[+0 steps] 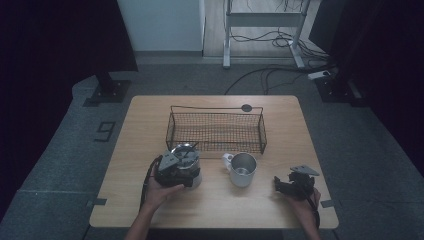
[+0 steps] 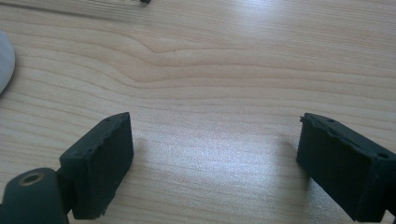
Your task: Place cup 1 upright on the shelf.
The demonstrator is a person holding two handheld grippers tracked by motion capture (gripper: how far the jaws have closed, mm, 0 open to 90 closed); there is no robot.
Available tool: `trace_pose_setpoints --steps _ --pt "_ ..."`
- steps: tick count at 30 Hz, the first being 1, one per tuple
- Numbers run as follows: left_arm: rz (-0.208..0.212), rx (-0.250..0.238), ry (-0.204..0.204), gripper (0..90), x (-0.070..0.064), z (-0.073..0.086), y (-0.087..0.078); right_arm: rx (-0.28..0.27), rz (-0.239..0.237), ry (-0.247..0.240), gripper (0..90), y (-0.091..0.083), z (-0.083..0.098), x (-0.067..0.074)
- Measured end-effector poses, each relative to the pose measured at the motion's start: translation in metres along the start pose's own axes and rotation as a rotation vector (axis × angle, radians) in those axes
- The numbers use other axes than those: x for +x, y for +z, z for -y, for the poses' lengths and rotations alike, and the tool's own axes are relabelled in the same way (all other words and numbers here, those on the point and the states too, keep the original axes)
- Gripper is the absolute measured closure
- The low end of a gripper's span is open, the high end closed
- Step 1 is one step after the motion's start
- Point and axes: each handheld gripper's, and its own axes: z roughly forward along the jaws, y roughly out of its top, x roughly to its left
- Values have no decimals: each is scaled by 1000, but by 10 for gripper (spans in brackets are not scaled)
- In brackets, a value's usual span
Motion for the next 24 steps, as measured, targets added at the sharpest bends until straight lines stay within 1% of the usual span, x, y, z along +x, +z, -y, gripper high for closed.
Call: trace_pose_setpoints --steps 6,11,14,24 --pt "4 5 6 31 -1 -1 0 0 0 0 105 0 0 0" --pt "12 4 -2 34 1 -1 -3 0 0 0 105 0 0 0" --pt "4 1 -1 36 2 -2 -5 0 0 0 105 0 0 0" --pt "-3 -25 -16 39 4 -8 -14 0 -1 -1 106 0 0 0"
